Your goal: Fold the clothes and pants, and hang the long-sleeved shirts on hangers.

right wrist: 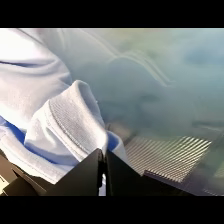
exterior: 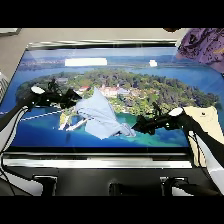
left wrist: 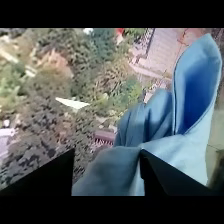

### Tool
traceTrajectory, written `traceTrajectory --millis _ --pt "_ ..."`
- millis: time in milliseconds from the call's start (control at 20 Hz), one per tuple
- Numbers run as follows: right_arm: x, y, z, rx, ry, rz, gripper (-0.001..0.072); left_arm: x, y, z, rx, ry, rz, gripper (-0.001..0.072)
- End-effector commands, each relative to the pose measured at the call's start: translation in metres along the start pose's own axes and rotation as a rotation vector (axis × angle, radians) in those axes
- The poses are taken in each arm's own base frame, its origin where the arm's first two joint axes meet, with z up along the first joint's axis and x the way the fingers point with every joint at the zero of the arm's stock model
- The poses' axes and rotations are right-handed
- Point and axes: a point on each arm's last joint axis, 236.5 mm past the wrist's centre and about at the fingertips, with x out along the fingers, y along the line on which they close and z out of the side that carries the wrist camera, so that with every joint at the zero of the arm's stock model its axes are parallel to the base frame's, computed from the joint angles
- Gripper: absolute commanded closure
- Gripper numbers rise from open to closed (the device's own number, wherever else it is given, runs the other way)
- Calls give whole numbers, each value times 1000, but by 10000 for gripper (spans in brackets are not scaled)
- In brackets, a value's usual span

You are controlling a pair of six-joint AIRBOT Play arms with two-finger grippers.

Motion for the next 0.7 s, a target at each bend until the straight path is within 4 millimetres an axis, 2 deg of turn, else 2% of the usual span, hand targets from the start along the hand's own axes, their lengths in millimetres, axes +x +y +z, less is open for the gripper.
traceTrajectory --millis 0,50,150,250,350,450,550,650 --pt "-1 1 -1 9 6 3 683 22 -11 -8 5 17 -57 469" --pt "-1 2 -1 5 6 4 683 21 -14 -10 12 23 -60 689" --pt "-11 12 12 -45 -33 -7 684 5 -26 0 34 -1 -82 694" --pt "-39 43 43 -169 -115 -17 685 -40 -49 30 134 -101 -74 698" --pt "-90 100 78 -334 -253 -17 685 -110 -82 63 267 -246 -19 698" --pt "-150 164 94 -490 -407 -1 685 -196 -125 83 423 -416 52 698" --pt "-224 232 85 -637 -595 32 685 -287 -174 80 584 -595 120 697" --pt "-291 283 52 -762 -763 59 685 -371 -218 55 703 -766 169 697"
